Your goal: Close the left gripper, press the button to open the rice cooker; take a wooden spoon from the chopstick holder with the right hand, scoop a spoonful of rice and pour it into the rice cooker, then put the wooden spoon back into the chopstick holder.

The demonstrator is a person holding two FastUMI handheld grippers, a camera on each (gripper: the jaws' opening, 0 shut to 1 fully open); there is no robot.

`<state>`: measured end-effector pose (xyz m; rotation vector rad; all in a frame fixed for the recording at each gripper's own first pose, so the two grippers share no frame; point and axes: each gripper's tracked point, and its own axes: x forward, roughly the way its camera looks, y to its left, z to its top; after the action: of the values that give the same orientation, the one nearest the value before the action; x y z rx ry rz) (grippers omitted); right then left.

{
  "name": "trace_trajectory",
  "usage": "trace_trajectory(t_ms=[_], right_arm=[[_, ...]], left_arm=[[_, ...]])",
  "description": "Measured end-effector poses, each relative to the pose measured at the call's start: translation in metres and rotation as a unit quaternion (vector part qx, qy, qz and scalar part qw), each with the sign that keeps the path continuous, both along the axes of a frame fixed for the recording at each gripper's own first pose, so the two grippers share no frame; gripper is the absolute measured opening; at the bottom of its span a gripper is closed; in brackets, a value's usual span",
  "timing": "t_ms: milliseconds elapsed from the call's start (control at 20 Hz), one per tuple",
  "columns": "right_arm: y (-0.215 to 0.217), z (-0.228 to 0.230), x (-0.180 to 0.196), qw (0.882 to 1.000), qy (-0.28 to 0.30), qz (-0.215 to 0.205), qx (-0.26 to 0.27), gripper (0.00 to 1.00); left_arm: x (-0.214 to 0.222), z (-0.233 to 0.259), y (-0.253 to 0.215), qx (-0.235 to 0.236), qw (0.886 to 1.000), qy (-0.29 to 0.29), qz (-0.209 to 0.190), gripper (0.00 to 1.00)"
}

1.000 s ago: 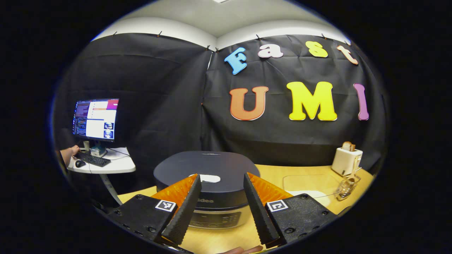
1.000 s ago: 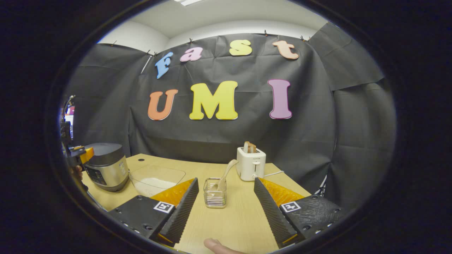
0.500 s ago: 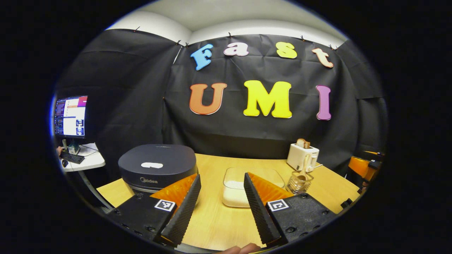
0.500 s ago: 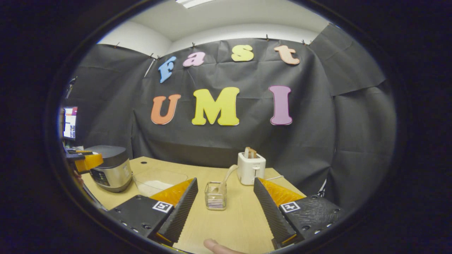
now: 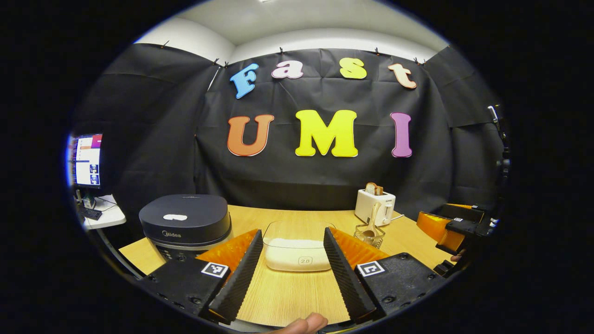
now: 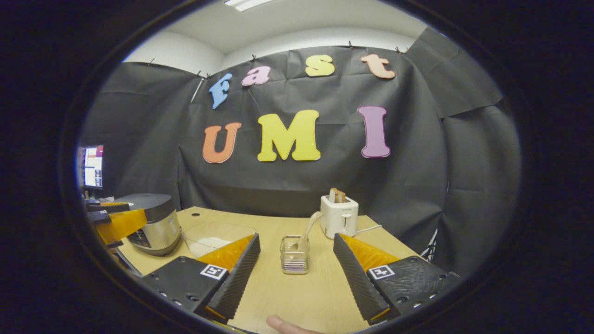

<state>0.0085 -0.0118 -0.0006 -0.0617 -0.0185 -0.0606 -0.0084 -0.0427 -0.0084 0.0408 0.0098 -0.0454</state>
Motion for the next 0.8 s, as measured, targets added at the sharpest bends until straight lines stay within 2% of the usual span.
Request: trace_trajectory(t_ms=[150, 250, 500, 550, 650, 800], right_arm=[[0.005, 0.003, -0.002, 1.0, -0.008, 0.004, 0.006, 0.94], [0.009, 0.004, -0.003, 1.0, -0.011, 0.009, 0.004, 0.94], [0.014, -0.005, 0.001, 1.0, 0.0, 0.014, -0.002, 0.94], [0.013, -0.006, 0.002, 1.0, 0.002, 0.013, -0.001, 0.94], [0.012, -0.006, 0.004, 1.0, 0.005, 0.009, 0.003, 0.94], [0.013, -0.008, 0.003, 1.0, 0.007, 0.01, 0.003, 0.94]], left_arm=[[0.006, -0.003, 0.003, -0.021, 1.0, 0.008, 0.001, 0.91], [0.01, -0.014, 0.0, -0.035, 0.999, 0.026, -0.012, 0.92], [0.017, -0.018, 0.01, -0.024, 0.999, 0.032, 0.004, 0.96], [0.016, -0.018, 0.009, -0.023, 0.999, 0.03, 0.004, 1.0], [0.015, -0.014, 0.009, -0.018, 1.0, 0.022, 0.004, 0.96], [0.014, -0.013, 0.008, -0.011, 1.0, 0.017, 0.002, 0.96]])
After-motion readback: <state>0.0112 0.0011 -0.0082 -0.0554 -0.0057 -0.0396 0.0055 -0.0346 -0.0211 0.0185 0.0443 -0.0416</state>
